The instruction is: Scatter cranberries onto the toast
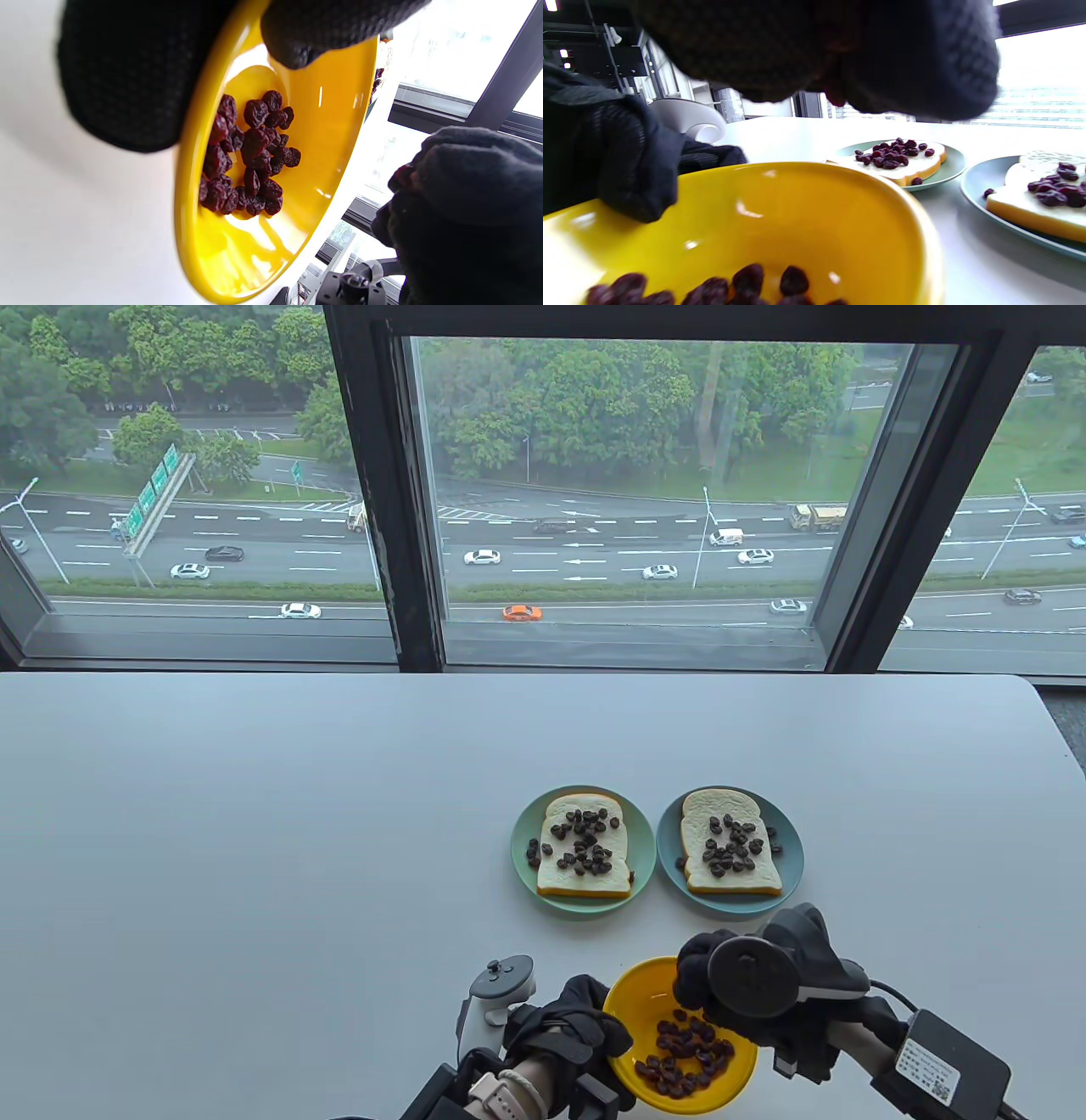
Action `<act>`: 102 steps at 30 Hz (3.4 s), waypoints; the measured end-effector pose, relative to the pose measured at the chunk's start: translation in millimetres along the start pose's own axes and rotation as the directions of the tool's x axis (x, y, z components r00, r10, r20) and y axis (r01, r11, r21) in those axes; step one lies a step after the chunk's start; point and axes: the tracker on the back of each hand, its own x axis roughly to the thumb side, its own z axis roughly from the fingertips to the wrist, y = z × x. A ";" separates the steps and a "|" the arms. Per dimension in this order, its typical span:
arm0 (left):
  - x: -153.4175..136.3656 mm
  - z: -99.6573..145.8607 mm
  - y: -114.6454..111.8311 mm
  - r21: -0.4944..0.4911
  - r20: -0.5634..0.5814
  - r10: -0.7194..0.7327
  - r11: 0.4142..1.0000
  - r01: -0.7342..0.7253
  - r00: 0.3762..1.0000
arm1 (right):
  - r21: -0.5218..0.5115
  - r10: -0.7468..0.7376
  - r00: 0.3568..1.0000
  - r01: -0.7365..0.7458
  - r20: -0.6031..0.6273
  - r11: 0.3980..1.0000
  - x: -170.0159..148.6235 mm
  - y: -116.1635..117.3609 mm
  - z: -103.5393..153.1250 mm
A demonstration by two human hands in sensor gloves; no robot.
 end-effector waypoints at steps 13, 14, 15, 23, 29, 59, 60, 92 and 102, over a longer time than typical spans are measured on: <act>-0.6 0.5 3.8 -0.016 -0.021 -0.001 1.000 0.001 1.000 | 0.038 0.069 0.898 -0.058 -0.434 0.998 -145.6 33.6 -128.7; -0.2 0.6 4.1 -0.019 -0.023 0.000 1.000 -0.001 1.000 | 0.042 0.062 0.887 -0.048 -0.457 0.998 -153.3 39.9 -135.0; -0.1 0.6 4.4 -0.022 -0.023 -0.001 1.000 0.000 1.000 | 0.052 0.062 0.880 -0.043 -0.471 0.998 -159.4 44.8 -139.4; -0.4 0.2 3.3 -0.054 -0.044 0.005 0.999 -0.007 0.999 | 0.056 0.081 0.830 -0.060 -0.552 0.997 -190.3 58.6 -145.5; 0.3 0.5 3.1 -0.052 -0.044 0.004 0.999 -0.006 0.999 | 0.058 0.072 0.831 -0.048 -0.552 0.997 -195.6 60.2 -139.7; 3.9 2.1 0.4 -0.002 0.002 -0.013 1.000 0.013 1.000 | 0.103 -0.094 0.993 0.086 0.075 0.991 -5.9 23.2 7.9; 4.2 2.5 -0.2 -0.003 0.005 -0.011 1.000 0.011 1.000 | 0.133 -0.094 0.992 0.082 0.088 0.988 -0.5 26.6 11.4; 3.4 4.7 -8.1 -0.033 -0.004 0.002 0.999 -0.002 1.000 | 0.082 0.183 0.961 -0.204 0.207 0.976 48.3 66.9 20.8; 2.9 4.0 -0.9 -0.005 -0.010 0.005 1.000 -0.005 1.000 | -0.019 0.035 0.998 -0.034 0.056 0.999 13.0 18.6 13.3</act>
